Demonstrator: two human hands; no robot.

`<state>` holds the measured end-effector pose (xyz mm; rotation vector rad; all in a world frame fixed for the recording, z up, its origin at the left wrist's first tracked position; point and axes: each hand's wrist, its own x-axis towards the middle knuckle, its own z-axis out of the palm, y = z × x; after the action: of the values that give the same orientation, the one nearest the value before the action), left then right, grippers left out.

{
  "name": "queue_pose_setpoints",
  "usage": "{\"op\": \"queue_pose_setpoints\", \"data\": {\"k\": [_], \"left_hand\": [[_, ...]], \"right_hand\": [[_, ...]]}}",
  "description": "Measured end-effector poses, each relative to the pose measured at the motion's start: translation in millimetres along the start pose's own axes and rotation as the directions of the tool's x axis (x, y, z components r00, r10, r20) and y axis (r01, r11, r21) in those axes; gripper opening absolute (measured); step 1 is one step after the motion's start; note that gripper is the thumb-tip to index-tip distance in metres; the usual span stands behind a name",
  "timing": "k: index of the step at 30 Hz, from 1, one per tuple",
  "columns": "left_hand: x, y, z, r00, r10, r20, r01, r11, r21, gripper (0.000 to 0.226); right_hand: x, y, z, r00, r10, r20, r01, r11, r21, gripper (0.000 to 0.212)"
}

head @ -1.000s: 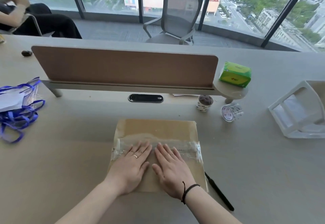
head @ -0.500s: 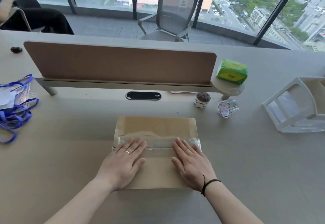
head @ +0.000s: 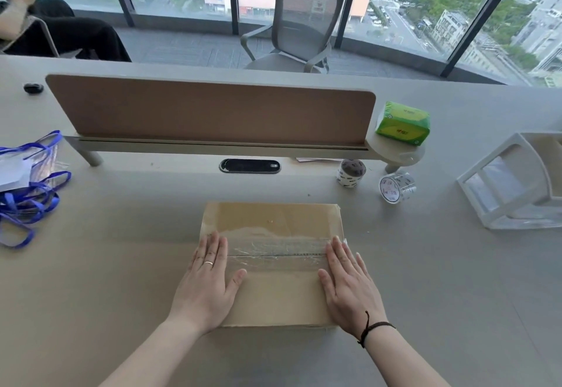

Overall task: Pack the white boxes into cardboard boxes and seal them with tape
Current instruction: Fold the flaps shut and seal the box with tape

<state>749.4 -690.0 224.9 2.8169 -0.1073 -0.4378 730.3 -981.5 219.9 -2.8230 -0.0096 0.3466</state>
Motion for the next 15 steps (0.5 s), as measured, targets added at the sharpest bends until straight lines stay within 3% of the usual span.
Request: {"op": "queue_pose_setpoints", "data": {"k": [4, 9, 15], "left_hand": [[0, 3, -4, 1.000, -0.017, 0.018, 0.018, 0.999, -0.032, 0.087], [1, 3, -5, 0.999, -0.027, 0.026, 0.027, 1.000, 0.006, 0.087], [-11, -2, -9, 1.000, -0.024, 0.001, 0.024, 0.999, 0.022, 0.095]], "right_hand": [[3, -1, -3, 1.000, -0.011, 0.012, 0.011, 1.000, 0.005, 0.082], [4, -2, -15, 0.999, -0.001, 0.042, 0.002, 1.000, -0.002, 0.063], [-10, 2, -15, 0.998, -0.010, 0.067, 0.016, 0.996, -0.088, 0.079]]}}
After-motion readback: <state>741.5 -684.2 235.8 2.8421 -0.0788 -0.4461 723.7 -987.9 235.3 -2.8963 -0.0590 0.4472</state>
